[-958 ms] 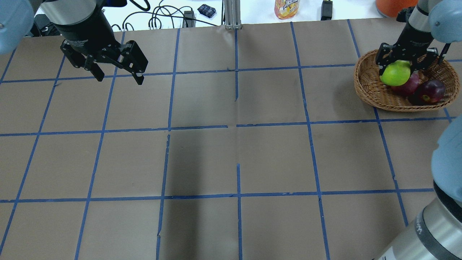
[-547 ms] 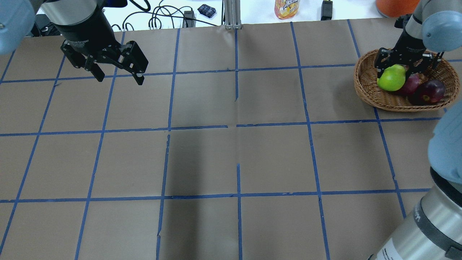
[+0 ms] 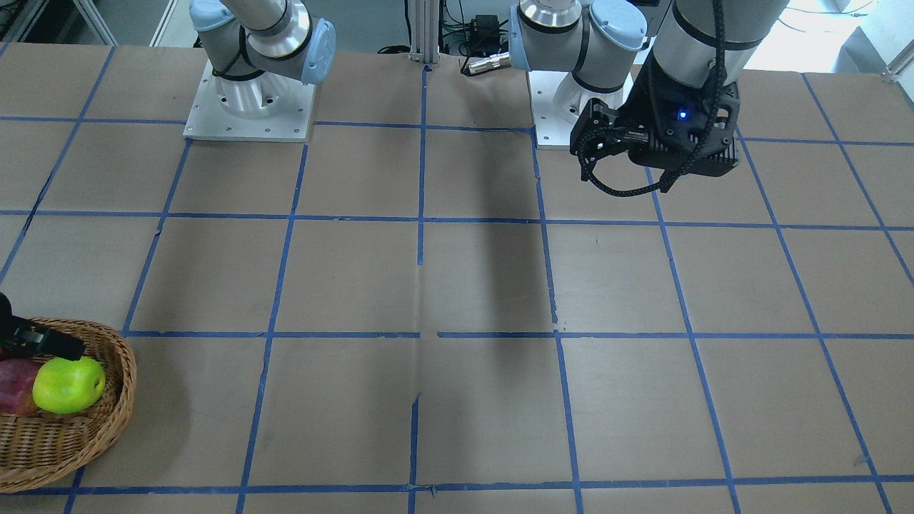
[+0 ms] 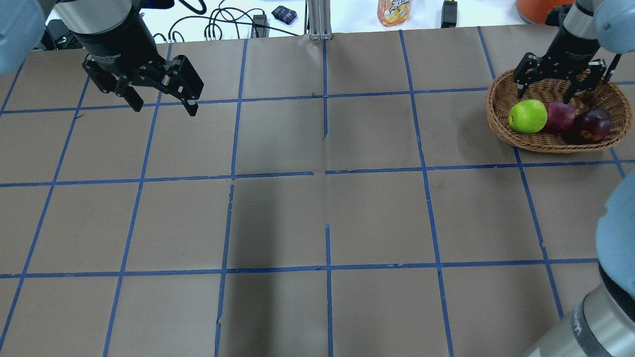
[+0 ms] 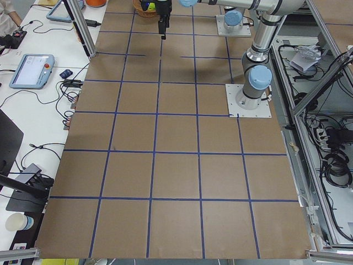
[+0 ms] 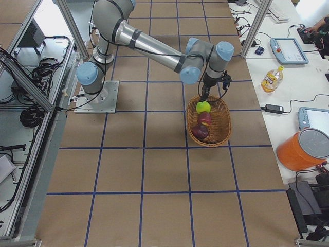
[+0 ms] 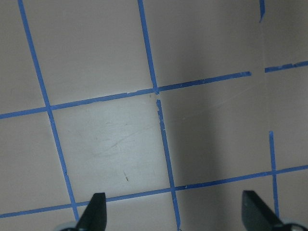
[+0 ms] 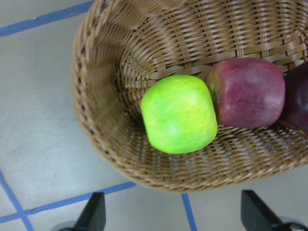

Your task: Put all apples into basket

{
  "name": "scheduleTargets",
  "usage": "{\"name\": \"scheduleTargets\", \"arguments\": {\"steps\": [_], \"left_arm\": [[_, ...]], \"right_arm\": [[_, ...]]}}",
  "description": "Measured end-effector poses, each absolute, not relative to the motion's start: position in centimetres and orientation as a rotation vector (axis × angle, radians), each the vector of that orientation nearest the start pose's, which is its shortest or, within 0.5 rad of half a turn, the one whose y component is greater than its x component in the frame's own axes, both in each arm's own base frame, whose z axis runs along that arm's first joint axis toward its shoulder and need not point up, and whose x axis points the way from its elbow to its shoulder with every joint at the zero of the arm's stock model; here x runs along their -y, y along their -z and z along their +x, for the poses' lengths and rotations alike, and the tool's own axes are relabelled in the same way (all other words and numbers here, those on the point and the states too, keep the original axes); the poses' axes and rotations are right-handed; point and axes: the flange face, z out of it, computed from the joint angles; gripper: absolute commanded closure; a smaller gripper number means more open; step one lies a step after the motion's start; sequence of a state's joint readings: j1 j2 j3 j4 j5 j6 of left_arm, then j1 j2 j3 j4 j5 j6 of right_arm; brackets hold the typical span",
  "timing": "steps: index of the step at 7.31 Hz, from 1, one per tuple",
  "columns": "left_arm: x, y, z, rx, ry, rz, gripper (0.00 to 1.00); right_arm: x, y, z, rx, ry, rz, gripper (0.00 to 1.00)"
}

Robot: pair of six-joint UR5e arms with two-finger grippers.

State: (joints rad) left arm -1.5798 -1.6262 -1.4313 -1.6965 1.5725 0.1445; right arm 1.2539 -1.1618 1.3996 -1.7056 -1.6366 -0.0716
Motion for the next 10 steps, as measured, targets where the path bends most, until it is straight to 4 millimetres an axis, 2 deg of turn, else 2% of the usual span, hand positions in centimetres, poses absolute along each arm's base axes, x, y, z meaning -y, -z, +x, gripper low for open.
{"name": "scheduleTargets", "arguments": {"steps": [1, 3, 5, 6, 7, 8, 10], "left_arm": [[50.8, -51.7, -13.8, -3.132, -0.063, 0.238, 0.0], [50.5, -51.9, -13.9, -3.132, -0.068, 0.211, 0.0], [50.3, -52.0, -13.9, -3.13, -0.077, 0.166, 0.0], [50.2, -52.0, -13.9, -3.129, -0.079, 0.155, 0.0], [50.2, -52.0, -13.9, -3.13, -0.079, 0.152, 0.0], [50.2, -52.0, -13.9, -3.131, -0.079, 0.151, 0.0], [50.1, -52.1, -14.0, -3.134, -0.077, 0.149, 0.0]], "right_arm": [[63.2, -38.3, -4.7, -3.163, -0.164, 0.325, 0.0], [59.5, -44.1, 0.5, -3.164, -0.137, 0.236, 0.0], [55.6, -47.8, 6.4, -3.163, -0.138, 0.241, 0.0], [53.8, -49.1, 9.6, -3.158, -0.12, 0.221, 0.0], [51.8, -50.1, 11.9, -3.125, -0.112, 0.189, 0.0], [49.4, -50.4, 13.1, -3.082, -0.119, 0.166, 0.0], [44.2, -49.8, 13.6, -3.054, -0.094, 0.149, 0.0]]}}
